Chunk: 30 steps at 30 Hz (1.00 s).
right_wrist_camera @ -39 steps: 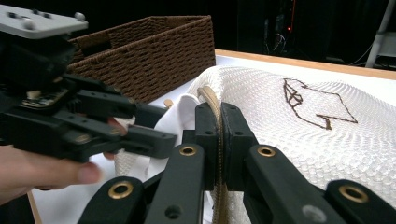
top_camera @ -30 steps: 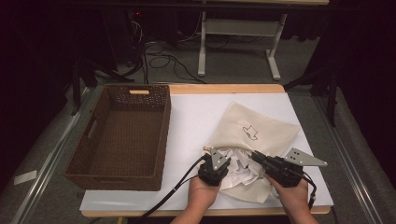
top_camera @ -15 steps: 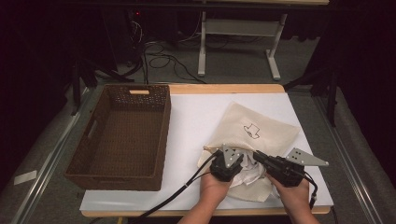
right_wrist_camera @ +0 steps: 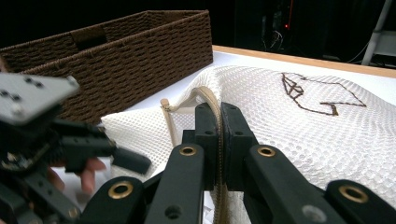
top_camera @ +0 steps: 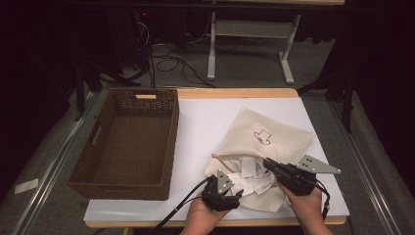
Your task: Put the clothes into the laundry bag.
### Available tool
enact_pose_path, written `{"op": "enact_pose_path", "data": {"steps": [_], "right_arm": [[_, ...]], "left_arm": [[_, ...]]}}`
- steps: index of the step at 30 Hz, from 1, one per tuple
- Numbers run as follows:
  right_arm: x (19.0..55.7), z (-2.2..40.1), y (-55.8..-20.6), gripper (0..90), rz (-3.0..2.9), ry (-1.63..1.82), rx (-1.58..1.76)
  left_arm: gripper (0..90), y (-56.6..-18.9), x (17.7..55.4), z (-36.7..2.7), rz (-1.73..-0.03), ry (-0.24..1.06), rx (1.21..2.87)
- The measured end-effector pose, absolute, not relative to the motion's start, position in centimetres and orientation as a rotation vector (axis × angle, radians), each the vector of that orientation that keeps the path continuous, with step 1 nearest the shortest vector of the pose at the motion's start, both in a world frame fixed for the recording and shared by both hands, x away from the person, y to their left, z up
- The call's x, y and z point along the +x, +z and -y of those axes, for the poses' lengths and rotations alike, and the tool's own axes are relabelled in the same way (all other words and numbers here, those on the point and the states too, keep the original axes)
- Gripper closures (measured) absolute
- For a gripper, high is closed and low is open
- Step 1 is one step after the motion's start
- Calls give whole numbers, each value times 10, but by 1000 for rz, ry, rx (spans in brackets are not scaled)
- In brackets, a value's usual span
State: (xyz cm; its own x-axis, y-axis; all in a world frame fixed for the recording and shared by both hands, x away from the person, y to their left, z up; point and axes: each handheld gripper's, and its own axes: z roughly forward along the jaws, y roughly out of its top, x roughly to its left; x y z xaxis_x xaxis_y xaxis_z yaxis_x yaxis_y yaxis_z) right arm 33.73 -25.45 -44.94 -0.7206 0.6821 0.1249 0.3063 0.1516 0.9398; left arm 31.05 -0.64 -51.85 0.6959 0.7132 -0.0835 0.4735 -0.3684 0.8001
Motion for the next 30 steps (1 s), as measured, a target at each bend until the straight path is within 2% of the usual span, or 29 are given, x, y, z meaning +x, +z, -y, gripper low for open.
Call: {"op": "enact_pose_path", "data": {"steps": [3, 7, 14, 16, 22, 23, 24, 27, 30], "right_arm": [[336, 257, -450, 882, -2101, 1595, 960], [335, 258, -450, 882, -2099, 1592, 956], [336, 256, -449, 882, -2105, 1590, 944], [336, 256, -449, 882, -2102, 1589, 952], [335, 258, -449, 882, -2096, 1595, 953], [335, 259, -449, 882, -2096, 1595, 954], [335, 259, -449, 882, -2096, 1594, 954], [336, 257, -449, 882, -2101, 1592, 952], [336, 256, -450, 882, -2107, 1592, 953]], "left_arm": [[357, -523, 313, 12, -920, 332, 2071], [461, -522, 312, 17, -904, 363, 2099], [839, -520, 312, 15, -938, 403, 2077], [873, -519, 312, 15, -940, 398, 2076], [887, -512, 307, 7, -920, 429, 2014], [880, -510, 305, 6, -923, 426, 1999], [838, -510, 303, 4, -919, 409, 1984], [487, -513, 302, 6, -878, 368, 1990], [290, -519, 306, 13, -898, 327, 2054]]}}
